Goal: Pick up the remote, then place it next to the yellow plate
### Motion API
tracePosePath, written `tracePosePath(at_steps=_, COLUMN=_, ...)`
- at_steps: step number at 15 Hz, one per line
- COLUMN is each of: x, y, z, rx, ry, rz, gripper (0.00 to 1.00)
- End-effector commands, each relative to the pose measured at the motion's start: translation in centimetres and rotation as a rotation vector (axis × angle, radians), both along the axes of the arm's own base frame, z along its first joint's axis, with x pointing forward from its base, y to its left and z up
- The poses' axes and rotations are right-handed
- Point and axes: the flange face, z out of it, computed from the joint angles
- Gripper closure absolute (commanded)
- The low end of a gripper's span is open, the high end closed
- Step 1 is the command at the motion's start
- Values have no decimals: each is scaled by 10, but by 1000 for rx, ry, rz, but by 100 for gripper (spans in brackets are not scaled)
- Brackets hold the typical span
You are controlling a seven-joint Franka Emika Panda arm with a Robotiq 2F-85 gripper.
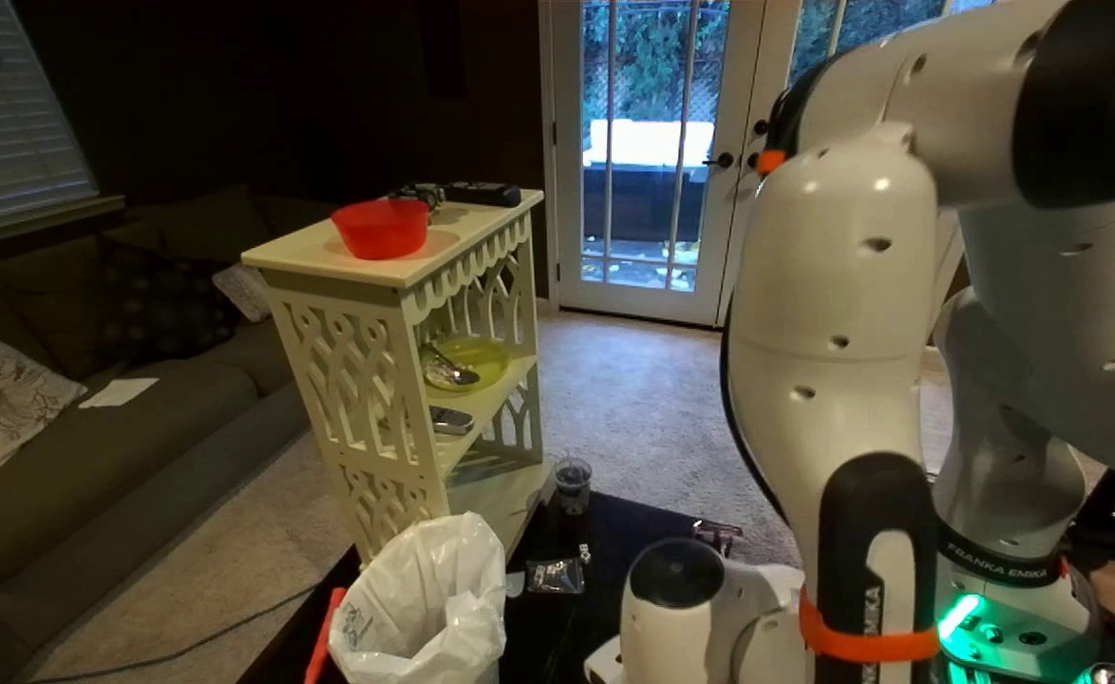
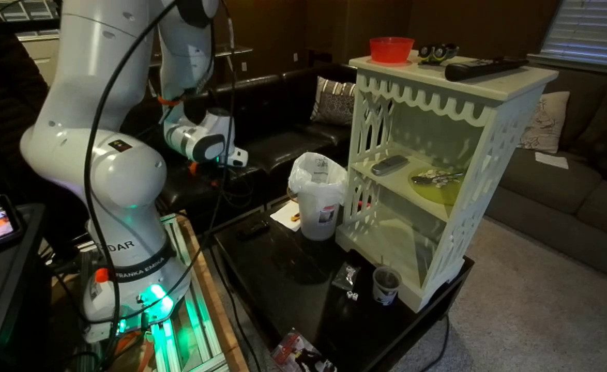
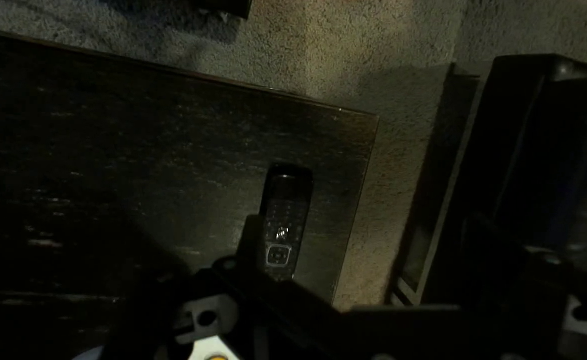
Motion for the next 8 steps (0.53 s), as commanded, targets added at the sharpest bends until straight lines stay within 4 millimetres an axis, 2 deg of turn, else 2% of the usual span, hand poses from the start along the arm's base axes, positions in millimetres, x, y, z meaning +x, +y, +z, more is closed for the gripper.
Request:
tracePosePath(at_steps=1, x=5, y=15, z=-78, rx=-23, ry=58, rz=-47, gripper=0)
tracePosePath(at_steps=4, x=23, y=34, z=-125, rx=-40, ry=117, rz=-29, gripper=0)
tracePosePath(at_steps=8, x=56, y=71, z=-154, rx=-26, ry=200, rz=-25, gripper=0)
